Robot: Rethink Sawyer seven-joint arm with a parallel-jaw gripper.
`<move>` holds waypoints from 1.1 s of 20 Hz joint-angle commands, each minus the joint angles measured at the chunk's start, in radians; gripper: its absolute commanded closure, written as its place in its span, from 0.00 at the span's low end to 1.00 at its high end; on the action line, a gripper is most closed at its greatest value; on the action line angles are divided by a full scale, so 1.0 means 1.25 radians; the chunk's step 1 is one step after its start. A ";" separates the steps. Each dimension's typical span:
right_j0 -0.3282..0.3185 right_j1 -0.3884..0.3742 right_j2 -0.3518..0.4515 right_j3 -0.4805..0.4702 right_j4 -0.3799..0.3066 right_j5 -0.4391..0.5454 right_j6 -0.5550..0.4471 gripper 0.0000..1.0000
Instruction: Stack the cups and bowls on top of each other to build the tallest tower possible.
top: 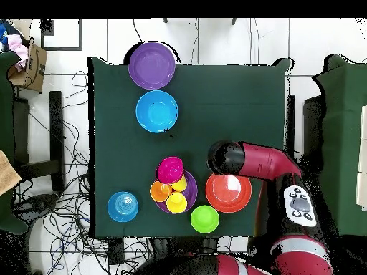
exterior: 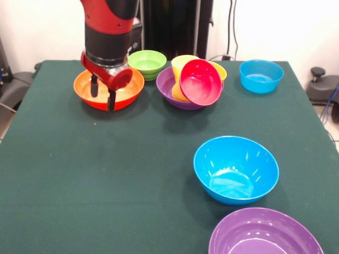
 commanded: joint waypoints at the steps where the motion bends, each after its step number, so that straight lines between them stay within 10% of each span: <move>1: 0.018 -0.031 0.063 0.064 -0.025 0.076 -0.071 0.00; 22: 0.037 0.052 -0.031 0.188 -0.021 -0.130 0.096 0.00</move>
